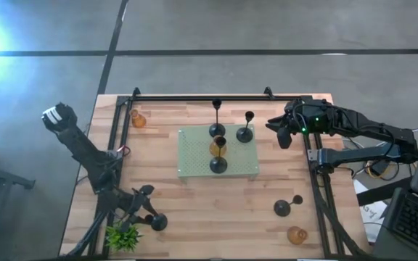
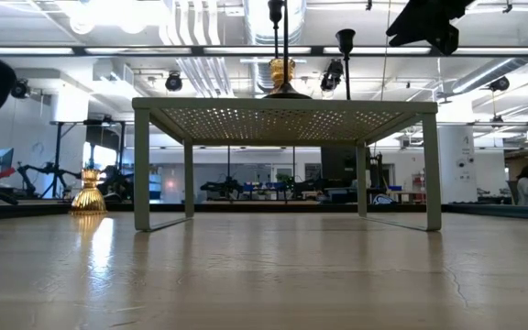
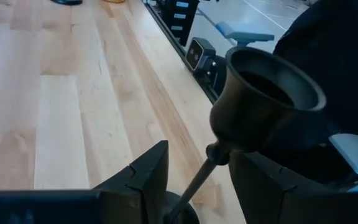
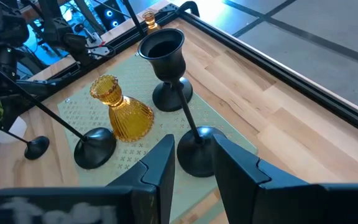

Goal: Pick & Place candle stick holders
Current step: Put the bottom left candlestick on the shelf

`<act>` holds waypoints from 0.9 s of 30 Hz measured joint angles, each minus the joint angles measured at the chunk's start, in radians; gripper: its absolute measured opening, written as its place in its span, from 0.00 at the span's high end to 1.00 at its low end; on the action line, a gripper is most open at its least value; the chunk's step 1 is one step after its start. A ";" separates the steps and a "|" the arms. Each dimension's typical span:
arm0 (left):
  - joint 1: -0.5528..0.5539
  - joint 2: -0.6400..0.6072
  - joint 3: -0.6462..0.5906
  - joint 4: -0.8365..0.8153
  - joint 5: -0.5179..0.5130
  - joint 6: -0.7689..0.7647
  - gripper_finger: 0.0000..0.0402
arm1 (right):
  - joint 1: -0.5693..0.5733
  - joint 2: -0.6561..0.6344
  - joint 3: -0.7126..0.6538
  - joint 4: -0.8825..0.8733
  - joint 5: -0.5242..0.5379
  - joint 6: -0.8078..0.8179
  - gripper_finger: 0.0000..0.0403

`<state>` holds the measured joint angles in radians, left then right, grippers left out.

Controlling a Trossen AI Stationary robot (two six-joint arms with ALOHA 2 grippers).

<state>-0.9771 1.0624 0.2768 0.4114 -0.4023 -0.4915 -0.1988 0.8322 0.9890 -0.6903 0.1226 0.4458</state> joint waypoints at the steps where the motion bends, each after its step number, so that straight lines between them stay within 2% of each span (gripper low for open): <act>1: 0.001 0.002 0.000 0.000 0.000 0.000 0.59 | 0.000 0.000 0.000 0.000 0.000 0.000 0.76; 5: 0.001 0.009 0.000 0.000 0.000 0.001 0.69 | 0.000 0.000 0.000 0.000 0.000 0.000 0.76; 10: 0.001 0.005 0.000 -0.001 -0.002 0.054 0.91 | 0.000 0.000 0.000 0.000 0.000 0.000 0.76; 12: 0.002 -0.002 0.000 0.000 -0.007 0.080 0.96 | 0.000 0.000 0.000 0.000 0.000 -0.001 0.76; 20: 0.008 -0.070 0.032 -0.029 -0.018 0.230 0.96 | 0.000 0.000 0.000 0.000 0.000 -0.008 0.76; 27: 0.023 -0.225 0.202 -0.364 -0.038 0.287 0.96 | 0.000 0.000 0.000 0.000 0.000 -0.012 0.76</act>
<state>-0.9543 0.8372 0.4783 0.0477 -0.4401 -0.2041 -0.1987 0.8318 0.9890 -0.6899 0.1230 0.4341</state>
